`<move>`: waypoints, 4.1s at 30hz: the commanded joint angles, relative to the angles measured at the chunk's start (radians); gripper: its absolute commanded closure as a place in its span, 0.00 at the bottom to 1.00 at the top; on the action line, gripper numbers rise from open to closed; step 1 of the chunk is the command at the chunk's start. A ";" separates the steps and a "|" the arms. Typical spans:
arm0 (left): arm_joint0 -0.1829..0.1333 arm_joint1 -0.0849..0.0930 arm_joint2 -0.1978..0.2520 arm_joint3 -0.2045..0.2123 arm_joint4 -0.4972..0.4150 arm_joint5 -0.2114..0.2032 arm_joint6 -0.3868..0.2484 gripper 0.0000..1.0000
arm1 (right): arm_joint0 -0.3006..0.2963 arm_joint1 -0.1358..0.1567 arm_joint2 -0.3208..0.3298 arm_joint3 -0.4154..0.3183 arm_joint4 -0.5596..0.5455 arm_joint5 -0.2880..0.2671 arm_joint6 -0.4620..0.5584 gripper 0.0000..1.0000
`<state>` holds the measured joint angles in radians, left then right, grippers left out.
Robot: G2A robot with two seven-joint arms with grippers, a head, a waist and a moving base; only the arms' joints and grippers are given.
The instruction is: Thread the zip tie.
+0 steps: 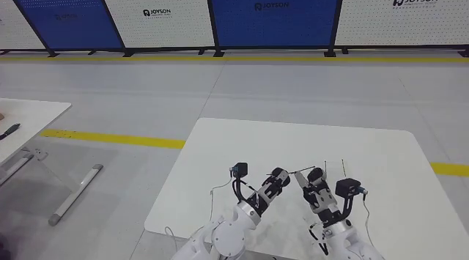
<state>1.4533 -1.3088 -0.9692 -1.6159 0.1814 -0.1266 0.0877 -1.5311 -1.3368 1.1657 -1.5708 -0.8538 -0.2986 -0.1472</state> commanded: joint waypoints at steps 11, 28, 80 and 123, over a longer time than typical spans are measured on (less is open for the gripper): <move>0.011 -0.002 -0.008 -0.017 -0.017 -0.008 0.032 1.00 | -0.009 0.012 0.016 0.011 0.001 -0.041 0.105 0.00; 0.021 -0.002 -0.022 -0.015 -0.041 -0.018 0.029 1.00 | -0.041 0.029 0.070 -0.002 0.015 -0.026 0.036 0.00; 0.033 0.004 -0.054 -0.069 -0.229 0.029 -0.149 1.00 | 0.017 0.040 0.053 0.012 -0.228 0.026 0.157 0.00; 0.017 -0.005 -0.013 -0.058 -0.196 0.047 -0.107 1.00 | 0.019 0.043 0.044 -0.025 -0.175 0.035 0.198 0.60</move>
<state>1.4696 -1.3135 -0.9826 -1.6742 -0.0156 -0.0804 -0.0201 -1.5136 -1.2944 1.2115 -1.5960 -1.0287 -0.2613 0.0478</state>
